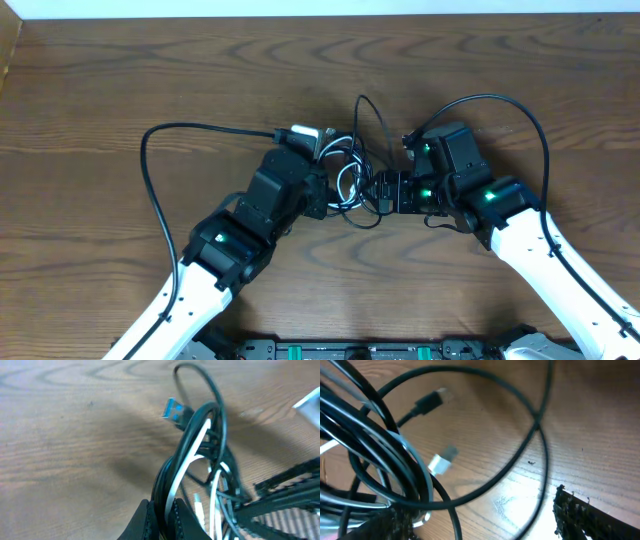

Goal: Untangle cables

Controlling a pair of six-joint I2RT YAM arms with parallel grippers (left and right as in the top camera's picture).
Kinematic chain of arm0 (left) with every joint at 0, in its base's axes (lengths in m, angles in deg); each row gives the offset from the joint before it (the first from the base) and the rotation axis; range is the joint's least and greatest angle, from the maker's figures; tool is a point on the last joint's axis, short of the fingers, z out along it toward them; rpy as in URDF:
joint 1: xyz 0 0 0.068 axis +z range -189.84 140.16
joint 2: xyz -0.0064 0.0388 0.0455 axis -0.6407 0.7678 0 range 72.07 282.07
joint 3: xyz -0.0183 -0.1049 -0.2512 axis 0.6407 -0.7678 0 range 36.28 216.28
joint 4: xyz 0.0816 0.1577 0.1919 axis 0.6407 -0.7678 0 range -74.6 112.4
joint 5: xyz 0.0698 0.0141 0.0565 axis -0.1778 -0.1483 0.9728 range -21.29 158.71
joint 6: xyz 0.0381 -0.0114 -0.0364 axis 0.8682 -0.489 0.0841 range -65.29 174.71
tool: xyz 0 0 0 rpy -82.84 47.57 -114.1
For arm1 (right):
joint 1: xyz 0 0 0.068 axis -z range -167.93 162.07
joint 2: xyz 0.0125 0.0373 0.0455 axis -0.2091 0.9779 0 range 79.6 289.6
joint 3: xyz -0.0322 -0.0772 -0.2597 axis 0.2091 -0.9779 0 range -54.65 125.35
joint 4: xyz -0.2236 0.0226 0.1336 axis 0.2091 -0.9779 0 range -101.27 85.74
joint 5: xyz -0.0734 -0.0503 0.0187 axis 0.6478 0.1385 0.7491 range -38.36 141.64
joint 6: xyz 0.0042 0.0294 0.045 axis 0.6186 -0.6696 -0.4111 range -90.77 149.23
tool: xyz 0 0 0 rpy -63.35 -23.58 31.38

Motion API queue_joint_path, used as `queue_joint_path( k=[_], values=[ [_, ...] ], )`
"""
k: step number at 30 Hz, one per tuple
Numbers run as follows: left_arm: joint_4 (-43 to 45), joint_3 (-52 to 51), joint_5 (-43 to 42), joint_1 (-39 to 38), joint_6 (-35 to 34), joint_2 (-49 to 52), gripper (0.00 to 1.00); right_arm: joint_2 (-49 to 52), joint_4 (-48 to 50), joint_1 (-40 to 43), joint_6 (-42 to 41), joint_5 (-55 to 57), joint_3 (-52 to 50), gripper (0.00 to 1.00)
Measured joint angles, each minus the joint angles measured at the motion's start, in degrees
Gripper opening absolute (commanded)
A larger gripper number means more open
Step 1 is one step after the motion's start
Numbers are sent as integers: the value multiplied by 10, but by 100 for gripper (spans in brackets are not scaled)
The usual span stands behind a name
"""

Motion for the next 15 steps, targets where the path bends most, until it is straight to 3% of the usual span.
queue_joint_path(
  k=[8, 15],
  values=[
    [54, -1, -1, 1, 5, -64, 7, 6, -36, 0, -10, 25, 0, 75],
    [59, -1, 2, 1, 13, -100, 7, 35, -40, 0, -11, 31, 0, 74]
  ],
)
